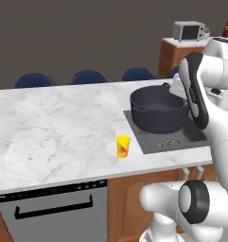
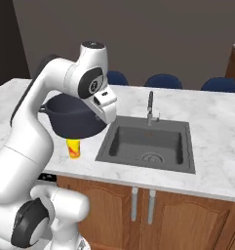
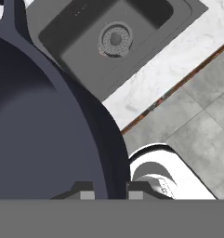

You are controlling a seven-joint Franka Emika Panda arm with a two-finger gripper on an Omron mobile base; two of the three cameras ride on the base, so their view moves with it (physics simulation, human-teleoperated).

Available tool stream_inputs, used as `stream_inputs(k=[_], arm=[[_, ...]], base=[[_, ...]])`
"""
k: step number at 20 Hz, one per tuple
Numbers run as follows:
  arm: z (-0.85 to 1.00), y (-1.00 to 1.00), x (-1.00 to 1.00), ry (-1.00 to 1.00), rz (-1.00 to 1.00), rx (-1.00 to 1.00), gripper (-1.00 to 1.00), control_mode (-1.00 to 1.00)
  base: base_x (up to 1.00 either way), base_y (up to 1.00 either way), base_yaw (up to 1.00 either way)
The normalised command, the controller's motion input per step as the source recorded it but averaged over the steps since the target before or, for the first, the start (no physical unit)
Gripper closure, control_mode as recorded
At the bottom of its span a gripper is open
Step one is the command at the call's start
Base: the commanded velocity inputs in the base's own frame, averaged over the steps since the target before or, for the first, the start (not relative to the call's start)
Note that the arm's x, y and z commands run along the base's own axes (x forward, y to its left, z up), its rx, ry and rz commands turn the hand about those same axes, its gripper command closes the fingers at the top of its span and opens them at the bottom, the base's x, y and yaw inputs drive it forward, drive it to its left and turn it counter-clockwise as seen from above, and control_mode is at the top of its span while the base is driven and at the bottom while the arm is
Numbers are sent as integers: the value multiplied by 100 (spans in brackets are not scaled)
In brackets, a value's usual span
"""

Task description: Pick the cup and pot and place them in the sink. Then turn on the water.

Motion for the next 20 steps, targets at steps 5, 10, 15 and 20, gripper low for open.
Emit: stream_inputs(k=[5,10,15,20], arm=[[0,0,0,0,0,0,100,100],[0,0,0,0,0,0,100,100],[0,0,0,0,0,0,100,100],[0,0,0,0,0,0,100,100]], base=[[0,-85,0],[2,-69,0],[11,-43,0],[32,-25,0]])
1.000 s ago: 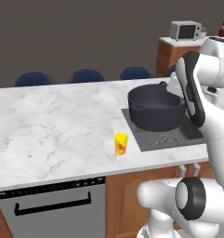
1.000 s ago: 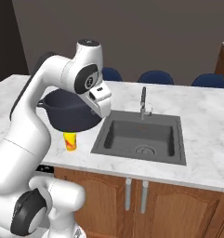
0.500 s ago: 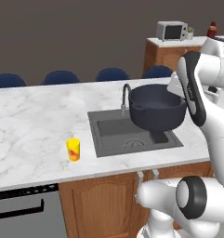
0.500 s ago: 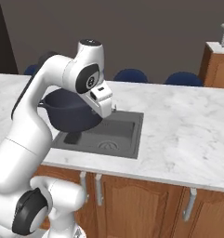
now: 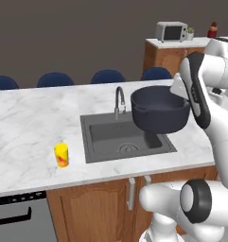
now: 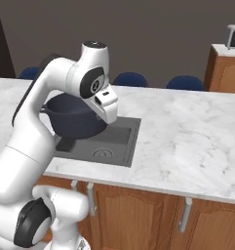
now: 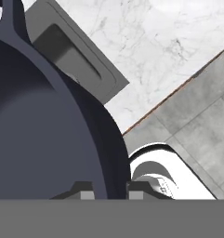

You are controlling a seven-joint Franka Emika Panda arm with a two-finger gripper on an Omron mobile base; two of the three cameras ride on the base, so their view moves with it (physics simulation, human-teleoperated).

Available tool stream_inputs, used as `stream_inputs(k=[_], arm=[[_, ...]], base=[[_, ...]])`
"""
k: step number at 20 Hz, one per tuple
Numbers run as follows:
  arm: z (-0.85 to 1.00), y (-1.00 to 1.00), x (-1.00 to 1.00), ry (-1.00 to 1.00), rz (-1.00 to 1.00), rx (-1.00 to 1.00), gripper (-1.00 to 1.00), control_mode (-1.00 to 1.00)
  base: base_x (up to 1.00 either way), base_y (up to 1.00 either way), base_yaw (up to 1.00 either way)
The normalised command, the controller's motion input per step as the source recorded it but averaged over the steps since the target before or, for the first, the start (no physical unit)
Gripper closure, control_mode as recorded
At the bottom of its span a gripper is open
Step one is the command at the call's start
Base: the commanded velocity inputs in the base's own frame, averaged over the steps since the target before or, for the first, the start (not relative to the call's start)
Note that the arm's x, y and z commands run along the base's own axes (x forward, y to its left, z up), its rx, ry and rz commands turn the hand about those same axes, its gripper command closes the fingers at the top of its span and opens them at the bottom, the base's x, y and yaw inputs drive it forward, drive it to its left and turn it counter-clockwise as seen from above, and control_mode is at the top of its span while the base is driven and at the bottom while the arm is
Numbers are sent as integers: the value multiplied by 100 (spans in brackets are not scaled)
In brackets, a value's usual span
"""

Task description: Pick the cup and pot and place them in the sink. Then turn on the water.

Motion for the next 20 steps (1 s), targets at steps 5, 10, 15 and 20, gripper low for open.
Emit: stream_inputs(k=[5,10,15,20], arm=[[0,0,0,0,0,0,100,100],[0,0,0,0,0,0,100,100],[0,0,0,0,0,0,100,100],[0,0,0,0,0,0,100,100]], base=[[40,-44,0],[30,-42,0],[9,-7,0],[12,0,0]])
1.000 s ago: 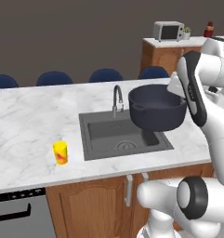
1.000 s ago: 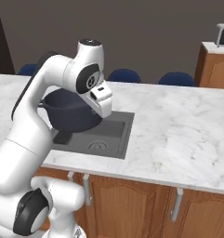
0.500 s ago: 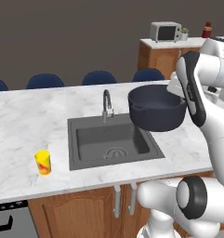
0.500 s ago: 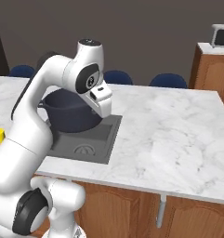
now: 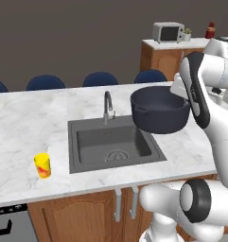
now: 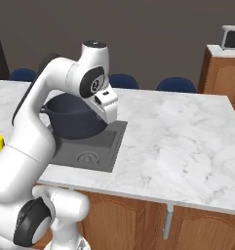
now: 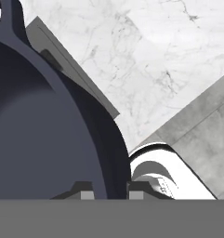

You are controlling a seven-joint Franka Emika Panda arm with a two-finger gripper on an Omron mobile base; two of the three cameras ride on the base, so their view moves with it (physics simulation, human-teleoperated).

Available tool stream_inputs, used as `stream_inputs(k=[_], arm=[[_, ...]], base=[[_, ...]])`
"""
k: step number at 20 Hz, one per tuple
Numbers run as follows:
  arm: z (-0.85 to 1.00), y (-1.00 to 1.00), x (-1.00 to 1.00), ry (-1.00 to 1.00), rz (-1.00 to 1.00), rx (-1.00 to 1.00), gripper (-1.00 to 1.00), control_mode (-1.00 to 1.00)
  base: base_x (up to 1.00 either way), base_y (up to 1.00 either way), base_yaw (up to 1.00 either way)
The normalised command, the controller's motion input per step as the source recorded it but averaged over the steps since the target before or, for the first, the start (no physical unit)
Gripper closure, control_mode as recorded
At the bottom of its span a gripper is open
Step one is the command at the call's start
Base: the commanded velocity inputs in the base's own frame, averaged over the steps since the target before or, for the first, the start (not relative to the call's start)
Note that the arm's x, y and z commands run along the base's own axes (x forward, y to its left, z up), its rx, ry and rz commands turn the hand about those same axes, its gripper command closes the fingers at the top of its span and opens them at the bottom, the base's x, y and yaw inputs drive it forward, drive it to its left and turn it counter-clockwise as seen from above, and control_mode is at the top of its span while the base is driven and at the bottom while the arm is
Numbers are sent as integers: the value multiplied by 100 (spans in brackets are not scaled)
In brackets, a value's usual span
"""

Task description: Pick the cup and pot and place them in the sink. Then turn on the water.

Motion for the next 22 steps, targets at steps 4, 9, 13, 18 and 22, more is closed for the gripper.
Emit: stream_inputs(k=[4,9,13,18,22], arm=[[0,0,0,0,0,0,100,100],[0,0,0,0,0,0,100,100],[0,0,0,0,0,0,100,100],[0,0,0,0,0,0,100,100],[0,0,0,0,0,0,100,100]], base=[[22,0,0],[29,-14,1],[21,-4,0],[6,11,0],[0,41,0]])
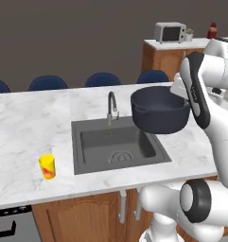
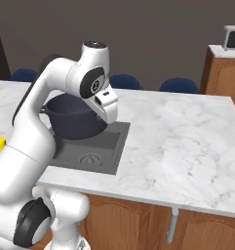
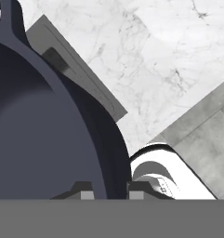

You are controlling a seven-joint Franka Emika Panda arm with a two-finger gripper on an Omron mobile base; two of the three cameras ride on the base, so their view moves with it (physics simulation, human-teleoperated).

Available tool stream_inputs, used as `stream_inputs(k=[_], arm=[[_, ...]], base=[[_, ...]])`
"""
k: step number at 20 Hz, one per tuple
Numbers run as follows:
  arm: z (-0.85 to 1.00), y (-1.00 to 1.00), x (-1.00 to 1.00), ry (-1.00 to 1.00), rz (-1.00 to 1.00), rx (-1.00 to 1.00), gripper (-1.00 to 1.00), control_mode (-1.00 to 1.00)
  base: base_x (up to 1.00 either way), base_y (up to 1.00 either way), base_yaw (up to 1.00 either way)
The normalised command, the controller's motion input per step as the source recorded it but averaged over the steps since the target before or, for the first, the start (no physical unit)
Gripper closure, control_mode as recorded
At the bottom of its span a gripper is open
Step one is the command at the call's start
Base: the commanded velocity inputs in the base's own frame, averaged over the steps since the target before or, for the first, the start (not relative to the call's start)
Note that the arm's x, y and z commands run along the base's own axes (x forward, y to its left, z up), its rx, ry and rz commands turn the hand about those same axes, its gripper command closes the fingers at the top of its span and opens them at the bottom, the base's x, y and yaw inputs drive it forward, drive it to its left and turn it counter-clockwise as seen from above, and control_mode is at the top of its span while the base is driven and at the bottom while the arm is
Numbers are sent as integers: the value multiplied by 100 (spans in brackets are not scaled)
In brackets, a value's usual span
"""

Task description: Pick the cup and pot and place them in the sink. Then turn on the water.

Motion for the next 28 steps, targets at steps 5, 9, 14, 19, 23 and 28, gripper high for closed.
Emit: stream_inputs(k=[5,9,14,19,23,28], arm=[[0,0,0,0,0,0,100,100],[0,0,0,0,0,0,100,100],[0,0,0,0,0,0,100,100],[0,0,0,0,0,0,100,100],[0,0,0,0,0,0,100,100],[0,0,0,0,0,0,100,100]], base=[[2,29,0],[35,-1,0],[45,-12,0],[19,-3,0],[0,0,0],[0,0,0]])
